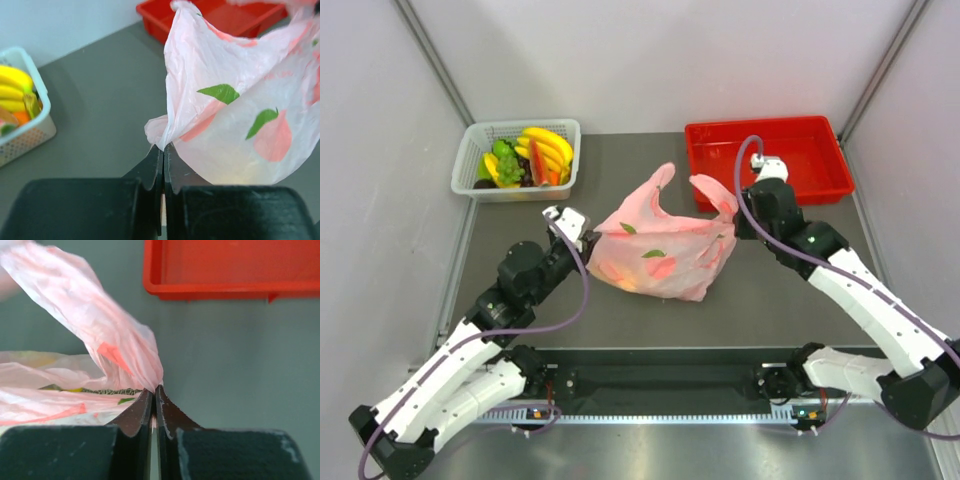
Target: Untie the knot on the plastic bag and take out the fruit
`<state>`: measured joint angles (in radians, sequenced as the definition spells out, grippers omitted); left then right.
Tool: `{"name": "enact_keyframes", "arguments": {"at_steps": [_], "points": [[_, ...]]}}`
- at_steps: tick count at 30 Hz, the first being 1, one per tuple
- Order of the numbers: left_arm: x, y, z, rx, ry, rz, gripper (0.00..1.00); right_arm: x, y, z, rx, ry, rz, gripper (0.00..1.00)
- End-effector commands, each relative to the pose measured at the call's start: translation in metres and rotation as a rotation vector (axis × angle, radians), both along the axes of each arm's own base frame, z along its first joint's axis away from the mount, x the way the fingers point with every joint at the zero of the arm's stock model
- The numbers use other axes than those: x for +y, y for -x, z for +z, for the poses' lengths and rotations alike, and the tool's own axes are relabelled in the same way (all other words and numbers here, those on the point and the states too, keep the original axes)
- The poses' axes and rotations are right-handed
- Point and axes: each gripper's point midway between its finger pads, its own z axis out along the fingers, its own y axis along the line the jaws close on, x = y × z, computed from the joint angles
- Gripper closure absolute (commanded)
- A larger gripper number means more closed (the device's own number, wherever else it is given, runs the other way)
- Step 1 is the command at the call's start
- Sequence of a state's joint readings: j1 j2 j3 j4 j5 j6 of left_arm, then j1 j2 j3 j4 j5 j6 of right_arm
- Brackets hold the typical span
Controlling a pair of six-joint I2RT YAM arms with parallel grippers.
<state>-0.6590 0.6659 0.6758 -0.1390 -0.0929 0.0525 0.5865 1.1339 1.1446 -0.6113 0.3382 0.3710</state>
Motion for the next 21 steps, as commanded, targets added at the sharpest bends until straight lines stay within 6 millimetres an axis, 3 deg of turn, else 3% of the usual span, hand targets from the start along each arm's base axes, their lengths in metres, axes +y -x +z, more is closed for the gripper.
{"name": "enact_keyframes", "arguments": {"at_steps": [1,6,9,10,11,13,18,19,21], "points": [[0.027,-0.004,0.066,-0.139,0.038,0.109,1.00,-0.057,0.006,-0.023,0.035,0.033,-0.249,0.95],[0.018,-0.001,0.096,-0.178,0.057,0.053,1.00,-0.045,0.027,-0.077,0.180,-0.043,-0.218,0.92],[0.015,0.000,0.099,-0.178,0.058,0.035,1.00,-0.033,0.037,-0.092,0.223,-0.093,-0.162,0.76],[0.014,0.000,0.097,-0.173,0.054,0.034,1.00,-0.029,0.039,-0.091,0.222,-0.112,-0.139,0.62],[0.013,0.000,0.093,-0.162,0.052,0.030,1.00,-0.025,0.040,-0.091,0.220,-0.113,-0.098,0.55],[0.012,0.001,0.092,-0.159,0.057,0.022,1.00,-0.009,0.047,-0.078,0.202,-0.175,-0.002,0.38],[0.008,0.000,0.119,-0.211,0.084,0.010,1.00,-0.010,0.056,-0.014,0.048,-0.225,0.077,0.23],[0.009,0.001,0.136,-0.238,0.098,0.008,1.00,-0.011,0.059,-0.006,0.033,-0.226,0.089,0.21],[0.000,-0.003,0.142,-0.235,0.075,-0.022,1.00,-0.011,0.062,0.013,-0.006,-0.230,0.119,0.16]]}}
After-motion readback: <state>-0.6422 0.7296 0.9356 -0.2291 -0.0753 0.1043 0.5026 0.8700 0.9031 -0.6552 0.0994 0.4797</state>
